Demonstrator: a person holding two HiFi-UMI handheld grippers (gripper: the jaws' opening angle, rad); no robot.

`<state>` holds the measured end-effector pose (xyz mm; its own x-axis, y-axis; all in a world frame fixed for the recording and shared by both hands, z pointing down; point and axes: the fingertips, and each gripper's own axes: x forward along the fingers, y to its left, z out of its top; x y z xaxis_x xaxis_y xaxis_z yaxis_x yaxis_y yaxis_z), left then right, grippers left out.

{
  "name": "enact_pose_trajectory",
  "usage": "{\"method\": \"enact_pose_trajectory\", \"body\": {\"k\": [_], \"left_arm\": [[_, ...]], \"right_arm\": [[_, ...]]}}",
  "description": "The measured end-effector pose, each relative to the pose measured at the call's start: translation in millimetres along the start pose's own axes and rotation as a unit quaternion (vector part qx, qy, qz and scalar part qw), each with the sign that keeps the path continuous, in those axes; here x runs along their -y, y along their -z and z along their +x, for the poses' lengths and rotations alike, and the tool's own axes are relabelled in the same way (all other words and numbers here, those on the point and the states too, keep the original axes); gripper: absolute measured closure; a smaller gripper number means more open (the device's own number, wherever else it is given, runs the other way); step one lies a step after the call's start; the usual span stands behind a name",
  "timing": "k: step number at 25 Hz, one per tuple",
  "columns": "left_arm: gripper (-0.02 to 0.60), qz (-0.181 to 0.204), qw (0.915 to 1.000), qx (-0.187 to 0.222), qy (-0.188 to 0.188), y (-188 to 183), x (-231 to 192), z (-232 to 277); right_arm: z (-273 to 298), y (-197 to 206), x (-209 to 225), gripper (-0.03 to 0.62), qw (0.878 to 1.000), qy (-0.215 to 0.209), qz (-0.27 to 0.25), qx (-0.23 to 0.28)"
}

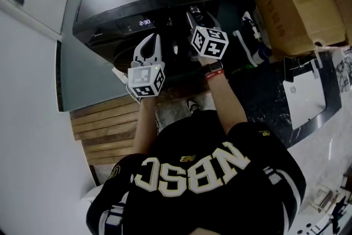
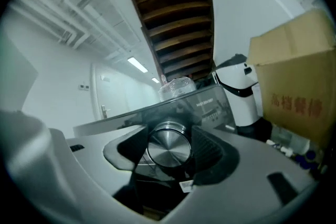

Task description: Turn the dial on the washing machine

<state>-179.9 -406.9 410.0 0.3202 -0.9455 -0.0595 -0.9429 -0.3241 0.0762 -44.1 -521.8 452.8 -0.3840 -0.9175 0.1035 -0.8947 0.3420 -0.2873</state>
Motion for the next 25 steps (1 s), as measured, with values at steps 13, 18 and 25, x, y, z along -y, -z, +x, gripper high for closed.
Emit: {"method": "enact_pose_trajectory", "body": {"k": [13,18,25], "left_arm": [[0.568,-0.001,1.0000,0.000,-0.003,-0.4,0.3,1.4],[0.568,-0.003,1.0000,0.002,-0.005,-7.1,-0.7,2.2],[0.568,0.004,0.9999,0.007,-0.015,-13.5,-4.8,-2.7]], "right_arm": [[-6.5,-6.7,-1.8,0.321,1.000,-0.014,0.020,-0.011],[-16.5,-10.7,-6.1,0.340,0.999,-0.017,-0.049,-0.012],[-37.4,-4.5,-15.2,0.433,0.992,-0.025,-0.120,-0.013]]}}
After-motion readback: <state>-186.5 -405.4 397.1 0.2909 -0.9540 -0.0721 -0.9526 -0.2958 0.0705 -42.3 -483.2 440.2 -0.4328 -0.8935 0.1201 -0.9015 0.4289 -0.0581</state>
